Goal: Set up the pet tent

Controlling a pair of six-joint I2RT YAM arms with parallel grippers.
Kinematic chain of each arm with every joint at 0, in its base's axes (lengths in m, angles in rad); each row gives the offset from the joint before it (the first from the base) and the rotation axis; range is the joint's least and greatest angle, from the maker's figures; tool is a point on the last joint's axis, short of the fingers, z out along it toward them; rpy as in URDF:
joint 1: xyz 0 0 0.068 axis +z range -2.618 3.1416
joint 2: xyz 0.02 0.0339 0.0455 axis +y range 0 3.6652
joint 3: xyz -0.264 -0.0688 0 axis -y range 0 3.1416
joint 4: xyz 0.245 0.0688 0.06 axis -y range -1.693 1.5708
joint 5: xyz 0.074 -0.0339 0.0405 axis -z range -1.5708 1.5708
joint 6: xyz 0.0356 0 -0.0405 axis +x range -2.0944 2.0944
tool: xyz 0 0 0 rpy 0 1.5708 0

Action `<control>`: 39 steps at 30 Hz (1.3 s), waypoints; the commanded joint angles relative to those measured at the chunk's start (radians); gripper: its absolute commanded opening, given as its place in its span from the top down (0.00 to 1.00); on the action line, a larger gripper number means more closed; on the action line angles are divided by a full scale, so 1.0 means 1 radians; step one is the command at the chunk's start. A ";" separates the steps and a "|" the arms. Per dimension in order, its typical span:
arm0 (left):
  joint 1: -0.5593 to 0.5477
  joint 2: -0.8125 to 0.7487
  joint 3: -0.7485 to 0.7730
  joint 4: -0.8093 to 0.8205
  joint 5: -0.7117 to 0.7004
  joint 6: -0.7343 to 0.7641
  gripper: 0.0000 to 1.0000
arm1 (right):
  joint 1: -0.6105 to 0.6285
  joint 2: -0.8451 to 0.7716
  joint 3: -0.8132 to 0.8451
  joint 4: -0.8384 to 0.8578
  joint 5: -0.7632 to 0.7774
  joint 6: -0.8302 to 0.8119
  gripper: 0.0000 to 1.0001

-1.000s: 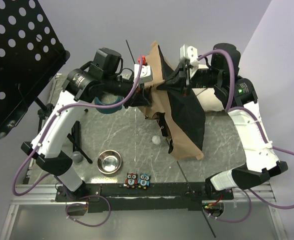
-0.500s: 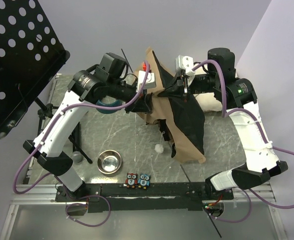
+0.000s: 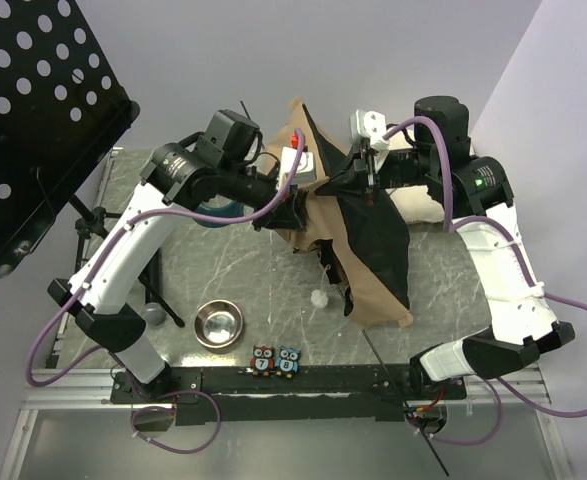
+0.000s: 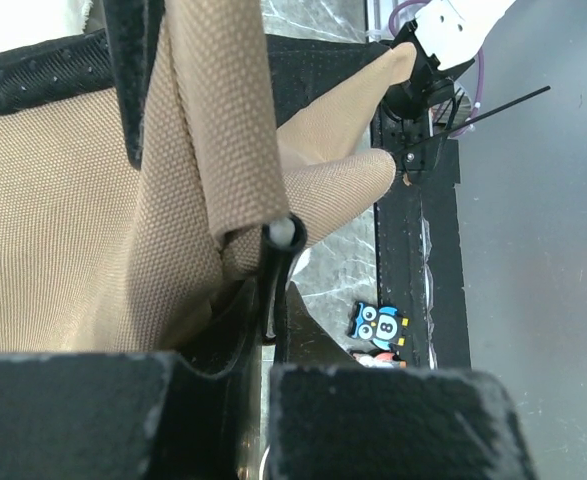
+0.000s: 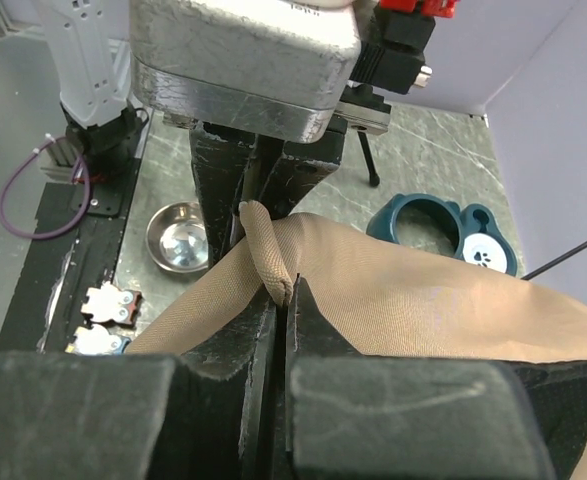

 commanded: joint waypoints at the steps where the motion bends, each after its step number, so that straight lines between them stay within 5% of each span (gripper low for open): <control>1: -0.004 0.030 -0.007 -0.099 -0.031 -0.021 0.99 | 0.011 -0.033 0.026 0.043 -0.034 -0.046 1.00; 23: -0.036 0.090 -0.059 -0.172 0.082 -0.028 0.99 | 0.162 -0.088 -0.045 -0.183 0.270 -0.547 1.00; 35: -0.037 0.102 -0.080 -0.169 0.164 -0.051 0.99 | 0.195 -0.235 -0.293 0.096 0.400 -0.475 0.64; 39: -0.036 0.105 -0.077 -0.172 0.193 -0.049 0.99 | 0.203 -0.272 -0.361 0.190 0.462 -0.429 0.43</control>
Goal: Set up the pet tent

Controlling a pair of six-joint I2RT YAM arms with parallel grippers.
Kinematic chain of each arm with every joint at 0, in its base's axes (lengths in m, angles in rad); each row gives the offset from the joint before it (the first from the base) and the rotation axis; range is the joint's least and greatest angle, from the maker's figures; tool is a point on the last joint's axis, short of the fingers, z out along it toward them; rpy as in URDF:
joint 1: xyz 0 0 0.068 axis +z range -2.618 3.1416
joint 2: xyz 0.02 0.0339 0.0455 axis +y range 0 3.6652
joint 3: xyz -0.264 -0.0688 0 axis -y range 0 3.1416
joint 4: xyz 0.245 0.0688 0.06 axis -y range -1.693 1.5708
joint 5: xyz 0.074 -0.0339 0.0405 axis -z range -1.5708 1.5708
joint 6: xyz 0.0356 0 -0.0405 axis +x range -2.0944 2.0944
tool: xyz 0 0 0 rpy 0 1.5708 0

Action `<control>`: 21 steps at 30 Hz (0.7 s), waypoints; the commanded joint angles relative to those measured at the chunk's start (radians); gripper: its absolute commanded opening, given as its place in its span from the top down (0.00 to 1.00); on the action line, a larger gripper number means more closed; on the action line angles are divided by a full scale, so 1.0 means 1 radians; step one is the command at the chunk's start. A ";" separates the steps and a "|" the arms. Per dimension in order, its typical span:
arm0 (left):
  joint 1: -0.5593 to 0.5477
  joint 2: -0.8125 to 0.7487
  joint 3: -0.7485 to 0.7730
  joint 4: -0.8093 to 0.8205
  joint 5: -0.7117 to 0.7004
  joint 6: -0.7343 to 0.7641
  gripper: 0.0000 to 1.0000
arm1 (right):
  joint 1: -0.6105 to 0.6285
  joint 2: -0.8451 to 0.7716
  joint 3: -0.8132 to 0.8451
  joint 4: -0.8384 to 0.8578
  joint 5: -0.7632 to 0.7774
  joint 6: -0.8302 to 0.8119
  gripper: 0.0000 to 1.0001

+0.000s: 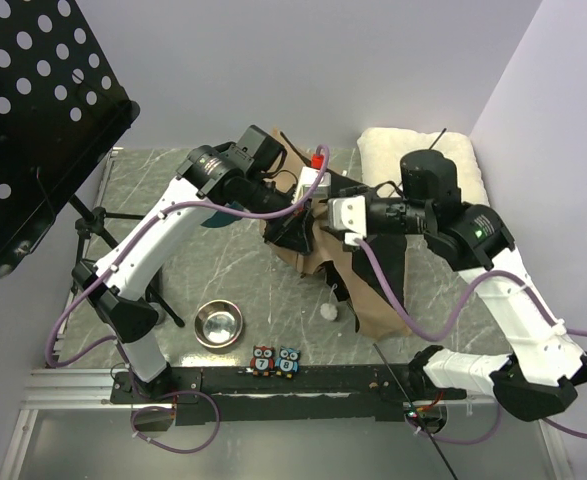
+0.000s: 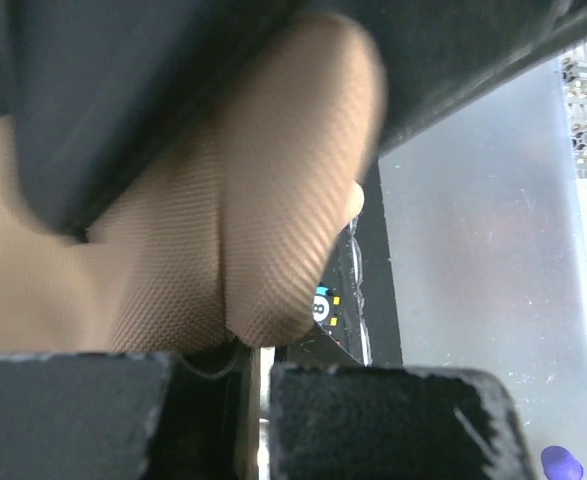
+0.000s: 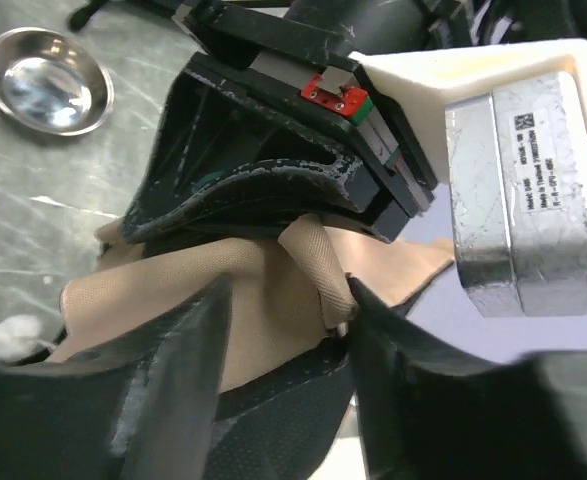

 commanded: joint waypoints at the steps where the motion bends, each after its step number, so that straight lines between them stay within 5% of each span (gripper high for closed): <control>1: -0.007 0.020 -0.007 -0.093 0.072 -0.065 0.99 | 0.013 -0.049 -0.043 0.166 0.073 0.056 0.37; 5: 0.017 0.014 -0.008 -0.095 0.086 -0.065 0.99 | 0.014 -0.099 -0.115 0.217 0.131 0.119 0.19; 8: 0.025 0.012 -0.015 -0.092 0.095 -0.059 0.99 | 0.011 -0.147 -0.175 0.272 0.165 0.179 0.16; 18: 0.027 0.015 -0.012 -0.089 0.100 -0.063 0.99 | -0.001 -0.185 -0.231 0.352 0.148 0.323 0.17; 21: 0.025 0.014 -0.012 -0.089 0.106 -0.066 0.99 | -0.001 -0.161 -0.201 0.341 0.127 0.331 0.27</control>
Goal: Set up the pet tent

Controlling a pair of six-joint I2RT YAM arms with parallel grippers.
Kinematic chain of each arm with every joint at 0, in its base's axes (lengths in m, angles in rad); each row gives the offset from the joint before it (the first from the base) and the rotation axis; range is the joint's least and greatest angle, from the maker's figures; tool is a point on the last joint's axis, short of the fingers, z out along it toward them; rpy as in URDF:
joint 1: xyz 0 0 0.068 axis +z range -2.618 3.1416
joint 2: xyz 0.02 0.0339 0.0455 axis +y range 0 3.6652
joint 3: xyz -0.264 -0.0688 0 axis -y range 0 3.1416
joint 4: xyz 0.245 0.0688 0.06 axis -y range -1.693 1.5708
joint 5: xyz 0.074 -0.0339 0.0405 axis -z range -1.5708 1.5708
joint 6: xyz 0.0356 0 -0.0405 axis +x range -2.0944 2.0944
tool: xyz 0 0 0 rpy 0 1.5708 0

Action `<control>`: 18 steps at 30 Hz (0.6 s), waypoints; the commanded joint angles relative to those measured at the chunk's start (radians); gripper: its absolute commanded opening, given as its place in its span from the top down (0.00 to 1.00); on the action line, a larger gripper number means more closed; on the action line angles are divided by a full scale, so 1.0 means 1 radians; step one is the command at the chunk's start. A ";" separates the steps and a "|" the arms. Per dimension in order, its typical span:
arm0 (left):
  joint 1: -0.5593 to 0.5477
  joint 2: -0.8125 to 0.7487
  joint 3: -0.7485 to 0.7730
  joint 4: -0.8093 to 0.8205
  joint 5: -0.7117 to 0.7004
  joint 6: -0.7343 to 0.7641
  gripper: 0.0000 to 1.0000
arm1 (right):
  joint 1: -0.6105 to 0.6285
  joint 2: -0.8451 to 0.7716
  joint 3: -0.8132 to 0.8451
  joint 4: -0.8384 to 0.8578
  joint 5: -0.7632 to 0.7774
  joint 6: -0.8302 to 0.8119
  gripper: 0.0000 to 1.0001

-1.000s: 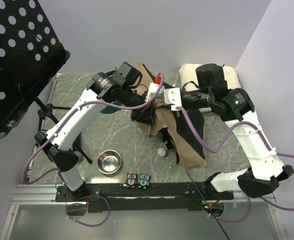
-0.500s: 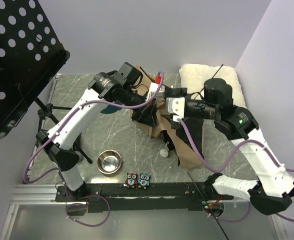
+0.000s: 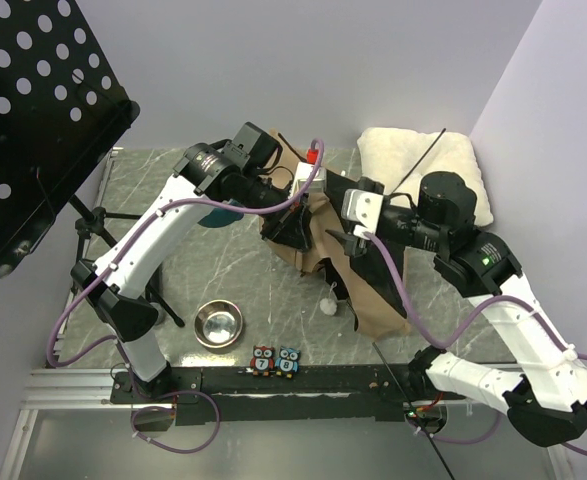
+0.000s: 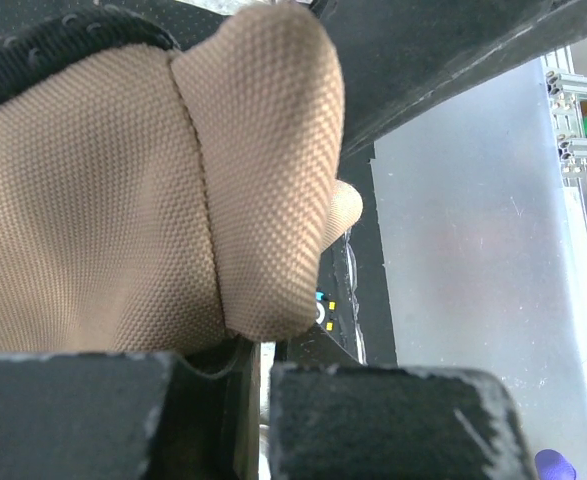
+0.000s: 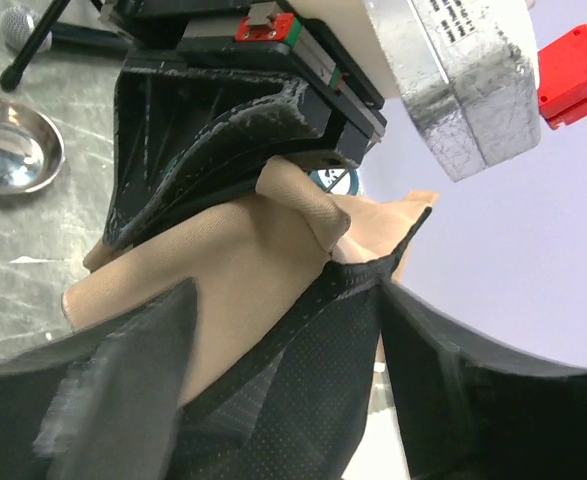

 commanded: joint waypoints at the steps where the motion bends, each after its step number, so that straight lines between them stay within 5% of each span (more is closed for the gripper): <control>1: -0.001 0.011 -0.011 -0.088 0.058 -0.066 0.99 | -0.005 0.014 0.036 0.064 -0.028 0.046 0.33; 5: -0.002 0.013 -0.013 -0.093 0.060 -0.061 0.99 | -0.004 0.003 0.016 0.128 -0.042 0.060 0.61; 14: -0.004 0.017 -0.017 -0.093 0.068 -0.058 0.99 | -0.004 0.012 0.033 0.165 -0.043 0.016 0.92; 18: -0.002 0.022 -0.022 -0.091 0.071 -0.064 0.99 | -0.001 0.032 0.059 0.142 -0.059 -0.045 0.95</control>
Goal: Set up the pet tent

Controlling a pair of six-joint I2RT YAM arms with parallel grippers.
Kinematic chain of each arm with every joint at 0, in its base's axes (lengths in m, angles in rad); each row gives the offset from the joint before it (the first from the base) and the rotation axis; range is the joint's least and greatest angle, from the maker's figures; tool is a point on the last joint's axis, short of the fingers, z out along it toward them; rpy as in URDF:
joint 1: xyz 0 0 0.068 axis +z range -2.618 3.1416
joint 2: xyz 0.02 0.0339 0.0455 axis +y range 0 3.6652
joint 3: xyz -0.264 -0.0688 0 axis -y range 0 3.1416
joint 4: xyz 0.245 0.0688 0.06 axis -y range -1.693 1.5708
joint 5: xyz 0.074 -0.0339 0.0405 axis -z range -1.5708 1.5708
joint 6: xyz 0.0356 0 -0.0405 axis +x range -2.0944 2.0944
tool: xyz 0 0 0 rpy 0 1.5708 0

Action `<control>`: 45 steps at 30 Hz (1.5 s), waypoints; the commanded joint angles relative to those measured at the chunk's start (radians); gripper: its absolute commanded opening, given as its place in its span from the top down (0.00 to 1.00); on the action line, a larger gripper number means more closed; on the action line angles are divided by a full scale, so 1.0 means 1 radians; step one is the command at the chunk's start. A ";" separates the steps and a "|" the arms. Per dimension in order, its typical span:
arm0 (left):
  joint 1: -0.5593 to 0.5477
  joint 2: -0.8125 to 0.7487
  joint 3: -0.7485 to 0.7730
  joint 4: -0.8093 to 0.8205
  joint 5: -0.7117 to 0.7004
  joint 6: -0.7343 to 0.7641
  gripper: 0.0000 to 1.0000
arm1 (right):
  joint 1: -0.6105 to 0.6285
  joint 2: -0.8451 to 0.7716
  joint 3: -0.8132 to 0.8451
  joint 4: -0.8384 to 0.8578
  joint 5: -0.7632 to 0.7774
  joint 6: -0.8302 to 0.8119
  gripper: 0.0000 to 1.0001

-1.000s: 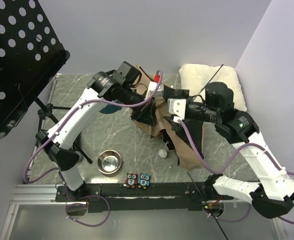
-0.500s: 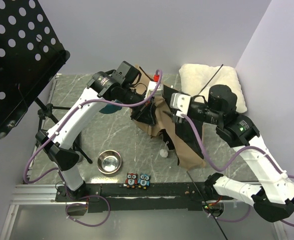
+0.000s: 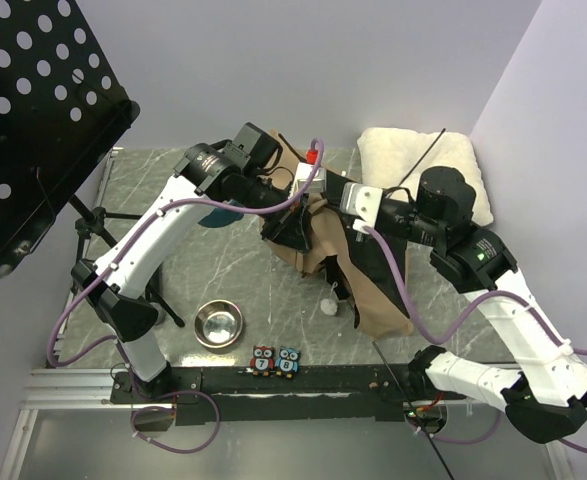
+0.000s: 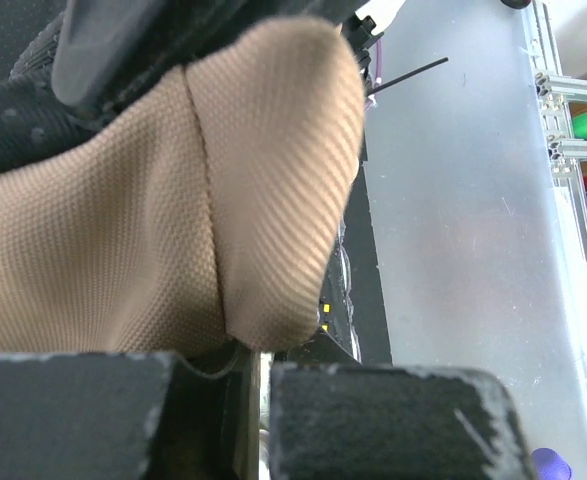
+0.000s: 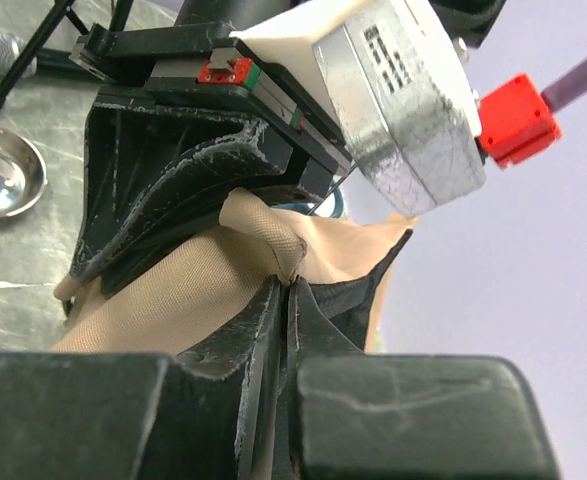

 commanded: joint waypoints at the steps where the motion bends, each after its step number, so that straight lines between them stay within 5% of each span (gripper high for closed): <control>1: -0.002 0.023 -0.018 -0.094 0.049 -0.067 0.99 | 0.003 0.015 0.062 0.051 -0.044 -0.083 0.95; 16: -0.010 0.034 -0.030 -0.076 0.071 -0.093 0.99 | 0.119 -0.002 0.029 -0.076 0.002 -0.445 0.87; 25: 0.008 0.006 -0.018 -0.073 0.052 -0.072 0.99 | 0.168 0.083 0.115 -0.231 -0.001 -0.427 0.80; 30: 0.126 -0.075 -0.091 0.001 0.098 -0.059 0.99 | 0.161 0.063 0.105 -0.187 0.025 -0.300 0.61; 37: 0.252 -0.409 -0.508 0.461 0.031 -0.130 0.99 | 0.038 0.044 0.103 -0.060 -0.019 0.030 0.24; 40: 0.289 -0.513 -0.657 0.648 0.005 -0.159 0.99 | -0.037 0.047 0.088 -0.046 -0.061 0.167 0.18; 41: 0.297 -0.544 -0.706 0.700 -0.007 -0.173 0.98 | -0.057 0.049 0.080 -0.047 -0.067 0.208 0.17; 43: 0.303 -0.606 -0.806 0.757 -0.061 -0.167 0.68 | -0.100 0.049 0.054 -0.052 -0.084 0.294 0.15; 45: 0.315 -0.632 -0.822 0.693 -0.090 -0.115 0.57 | -0.128 0.041 0.029 -0.049 -0.090 0.340 0.15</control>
